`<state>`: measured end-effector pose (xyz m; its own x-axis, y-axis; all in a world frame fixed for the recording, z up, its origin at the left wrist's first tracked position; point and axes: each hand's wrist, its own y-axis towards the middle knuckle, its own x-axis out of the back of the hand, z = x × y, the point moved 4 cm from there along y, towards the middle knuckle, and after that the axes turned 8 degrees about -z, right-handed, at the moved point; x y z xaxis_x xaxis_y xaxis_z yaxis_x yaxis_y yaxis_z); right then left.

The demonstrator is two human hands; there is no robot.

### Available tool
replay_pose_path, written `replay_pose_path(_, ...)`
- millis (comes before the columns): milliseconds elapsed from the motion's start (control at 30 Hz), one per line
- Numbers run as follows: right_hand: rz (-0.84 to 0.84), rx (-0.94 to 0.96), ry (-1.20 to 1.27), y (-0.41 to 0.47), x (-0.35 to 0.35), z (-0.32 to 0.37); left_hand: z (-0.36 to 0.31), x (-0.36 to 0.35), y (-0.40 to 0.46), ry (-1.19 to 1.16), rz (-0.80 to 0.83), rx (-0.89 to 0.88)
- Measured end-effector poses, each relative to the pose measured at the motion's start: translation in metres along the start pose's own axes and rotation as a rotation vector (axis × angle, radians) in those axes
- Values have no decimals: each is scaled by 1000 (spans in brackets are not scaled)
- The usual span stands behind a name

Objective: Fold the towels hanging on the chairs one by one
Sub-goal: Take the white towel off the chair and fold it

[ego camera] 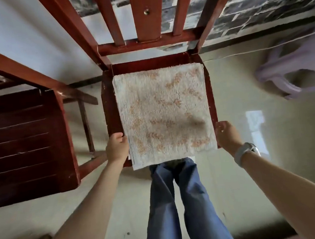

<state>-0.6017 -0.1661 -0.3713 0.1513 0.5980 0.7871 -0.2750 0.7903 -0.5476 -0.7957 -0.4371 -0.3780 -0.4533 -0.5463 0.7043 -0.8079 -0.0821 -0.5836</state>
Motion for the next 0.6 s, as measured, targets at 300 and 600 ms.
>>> replay_pose_path(300, 9, -470, 398, -21, -58, -72, 86, -49, -49, -348, -79, 584)
replay_pose_path(600, 125, -444, 284, -28, -61, -71, 82, -45, -43, -330, 104, 582)
